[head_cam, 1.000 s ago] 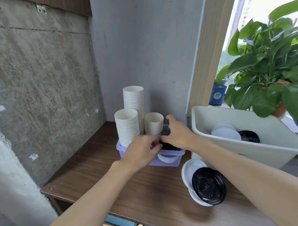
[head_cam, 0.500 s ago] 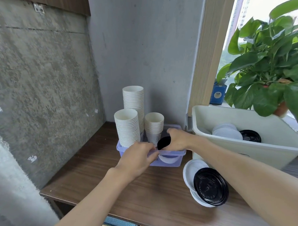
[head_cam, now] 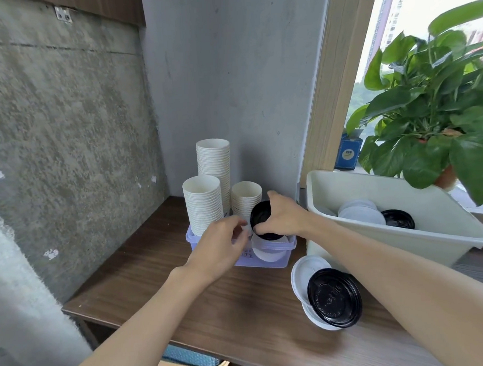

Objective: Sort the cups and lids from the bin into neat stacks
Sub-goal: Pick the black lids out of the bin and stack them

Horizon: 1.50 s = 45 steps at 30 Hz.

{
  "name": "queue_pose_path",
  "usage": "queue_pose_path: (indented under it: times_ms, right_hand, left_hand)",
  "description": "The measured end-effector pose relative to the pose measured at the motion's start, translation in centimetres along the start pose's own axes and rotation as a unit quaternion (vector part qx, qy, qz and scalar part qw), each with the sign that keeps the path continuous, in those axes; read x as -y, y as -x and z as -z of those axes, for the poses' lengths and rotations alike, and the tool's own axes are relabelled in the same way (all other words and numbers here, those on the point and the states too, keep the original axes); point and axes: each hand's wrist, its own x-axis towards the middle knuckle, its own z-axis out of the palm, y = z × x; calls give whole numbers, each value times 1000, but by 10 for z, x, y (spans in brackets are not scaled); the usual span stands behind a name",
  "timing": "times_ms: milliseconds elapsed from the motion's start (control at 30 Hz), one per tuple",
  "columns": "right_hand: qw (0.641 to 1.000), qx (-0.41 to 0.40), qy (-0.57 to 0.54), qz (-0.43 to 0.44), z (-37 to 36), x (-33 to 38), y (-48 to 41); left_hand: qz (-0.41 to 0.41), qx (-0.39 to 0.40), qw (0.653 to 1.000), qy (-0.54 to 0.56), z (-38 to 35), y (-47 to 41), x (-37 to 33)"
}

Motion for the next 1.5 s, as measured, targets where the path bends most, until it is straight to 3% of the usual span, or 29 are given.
queue_pose_path:
  times_ms: [167, 400, 567, 667, 800, 1033, 1367, 1500]
  right_hand:
    - [997, -51, -47, 20, 3, -1, 6]
    - [988, -96, -93, 73, 11, 8, 29]
    - [981, -62, -142, 117, 18, 17, 50]
    - [981, -27, -154, 116, 21, 16, 54]
    - [975, 25, -206, 77, 27, 10, 59]
    - [997, 27, 32, 57, -2, -4, 15]
    - [983, 135, 118, 28, -25, -18, -30]
    - [981, 125, 145, 16, -27, -19, -30]
  left_hand:
    - [68, -64, 993, 77, 7, -3, -15]
    - [127, -51, 968, 208, 10, -11, -34]
    - [168, -30, 927, 335, 13, -11, -52]
    - [182, -38, 925, 331, 16, -8, -51]
    - [186, -63, 953, 231, 22, -1, -32]
    - [156, -32, 979, 125, 18, 16, -6]
    - [154, -45, 973, 166, 15, 16, 17]
    - [146, -50, 975, 162, 14, 16, 16]
